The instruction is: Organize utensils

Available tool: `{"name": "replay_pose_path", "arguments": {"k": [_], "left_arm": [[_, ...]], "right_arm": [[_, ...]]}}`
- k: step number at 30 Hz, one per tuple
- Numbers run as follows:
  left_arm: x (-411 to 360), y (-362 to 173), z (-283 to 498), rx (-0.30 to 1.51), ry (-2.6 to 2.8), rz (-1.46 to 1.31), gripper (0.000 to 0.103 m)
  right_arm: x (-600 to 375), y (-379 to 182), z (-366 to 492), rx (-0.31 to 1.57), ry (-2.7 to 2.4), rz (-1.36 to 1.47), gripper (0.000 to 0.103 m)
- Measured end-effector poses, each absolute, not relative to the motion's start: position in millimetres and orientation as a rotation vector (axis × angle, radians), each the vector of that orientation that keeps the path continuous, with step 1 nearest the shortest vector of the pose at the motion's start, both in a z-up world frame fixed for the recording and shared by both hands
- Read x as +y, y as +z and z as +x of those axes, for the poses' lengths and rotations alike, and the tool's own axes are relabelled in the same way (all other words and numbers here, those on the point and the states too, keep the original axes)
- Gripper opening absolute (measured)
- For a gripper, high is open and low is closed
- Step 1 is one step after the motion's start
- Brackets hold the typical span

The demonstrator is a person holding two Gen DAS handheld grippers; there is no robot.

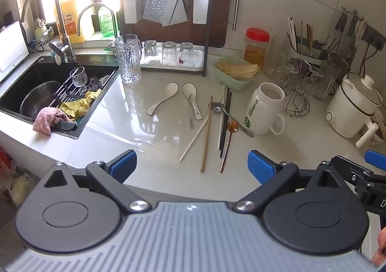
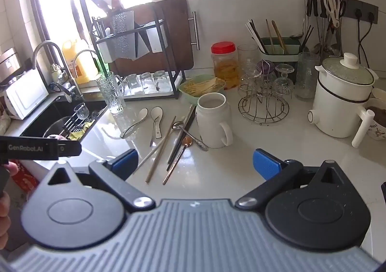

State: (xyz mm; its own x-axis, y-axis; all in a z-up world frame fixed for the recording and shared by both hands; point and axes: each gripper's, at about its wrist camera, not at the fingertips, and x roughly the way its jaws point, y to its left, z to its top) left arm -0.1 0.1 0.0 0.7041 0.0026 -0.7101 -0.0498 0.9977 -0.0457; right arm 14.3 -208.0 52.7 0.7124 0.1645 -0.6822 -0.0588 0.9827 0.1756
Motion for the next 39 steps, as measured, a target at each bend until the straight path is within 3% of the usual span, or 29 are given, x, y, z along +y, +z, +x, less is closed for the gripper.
{"name": "replay_pose_path", "arguments": {"k": [39], "left_arm": [[-18.1, 12.7, -5.8, 0.816, -0.028, 0.014, 0.100]], "right_arm": [[-214.8, 55.2, 1.3, 0.770, 0.110, 0.156, 0.103]]}}
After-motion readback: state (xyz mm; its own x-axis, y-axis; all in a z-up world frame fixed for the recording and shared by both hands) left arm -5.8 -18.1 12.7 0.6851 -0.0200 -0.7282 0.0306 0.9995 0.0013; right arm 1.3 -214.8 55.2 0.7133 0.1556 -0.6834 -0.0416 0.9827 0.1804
